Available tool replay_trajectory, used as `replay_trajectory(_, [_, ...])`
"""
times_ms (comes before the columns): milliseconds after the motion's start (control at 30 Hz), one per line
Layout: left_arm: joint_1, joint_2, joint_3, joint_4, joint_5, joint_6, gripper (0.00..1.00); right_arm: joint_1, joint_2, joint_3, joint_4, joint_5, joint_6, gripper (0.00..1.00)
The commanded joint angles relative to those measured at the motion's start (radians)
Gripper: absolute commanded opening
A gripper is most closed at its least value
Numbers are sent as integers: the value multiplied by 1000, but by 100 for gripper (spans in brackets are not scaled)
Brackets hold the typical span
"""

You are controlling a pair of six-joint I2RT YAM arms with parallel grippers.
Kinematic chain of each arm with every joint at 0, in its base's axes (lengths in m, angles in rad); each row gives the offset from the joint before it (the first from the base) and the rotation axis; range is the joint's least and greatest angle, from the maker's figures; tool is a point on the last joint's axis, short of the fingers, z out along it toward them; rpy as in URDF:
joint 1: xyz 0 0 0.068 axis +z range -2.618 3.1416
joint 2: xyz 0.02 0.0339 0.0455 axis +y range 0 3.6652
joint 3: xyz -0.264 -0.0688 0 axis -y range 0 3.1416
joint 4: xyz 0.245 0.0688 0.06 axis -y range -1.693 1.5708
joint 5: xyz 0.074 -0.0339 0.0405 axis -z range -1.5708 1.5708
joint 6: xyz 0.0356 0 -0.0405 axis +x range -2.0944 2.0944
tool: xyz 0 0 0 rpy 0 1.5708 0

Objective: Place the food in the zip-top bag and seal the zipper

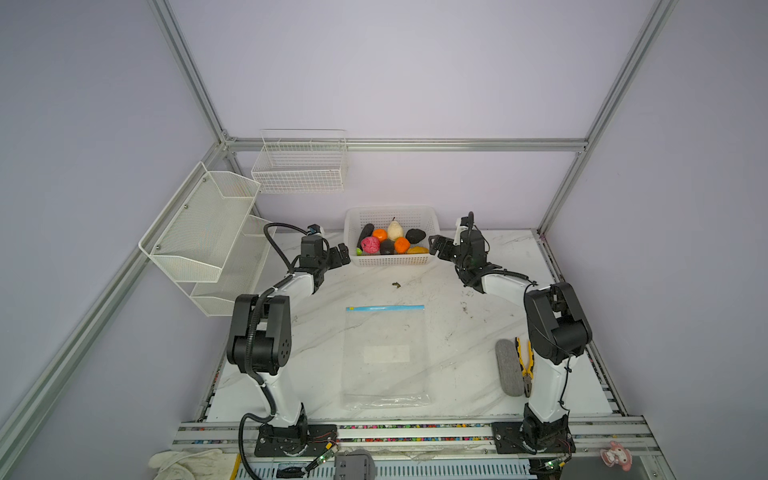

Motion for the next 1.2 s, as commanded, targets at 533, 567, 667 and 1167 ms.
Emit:
replay_trajectory(533, [-16, 326, 506, 69, 334, -216, 100, -49, 238, 266, -89, -162, 75, 95])
replay_trajectory(567, [-22, 336, 516, 70, 341, -219, 100, -49, 234, 266, -90, -161, 74, 95])
replay_trajectory(667, [-39, 364, 557, 71, 357, -229, 100, -51, 221, 252, -93, -154, 73, 95])
replay_trajectory(1167, [-7, 266, 434, 42, 218, -195, 100, -76, 95, 160, -170, -102, 40, 97])
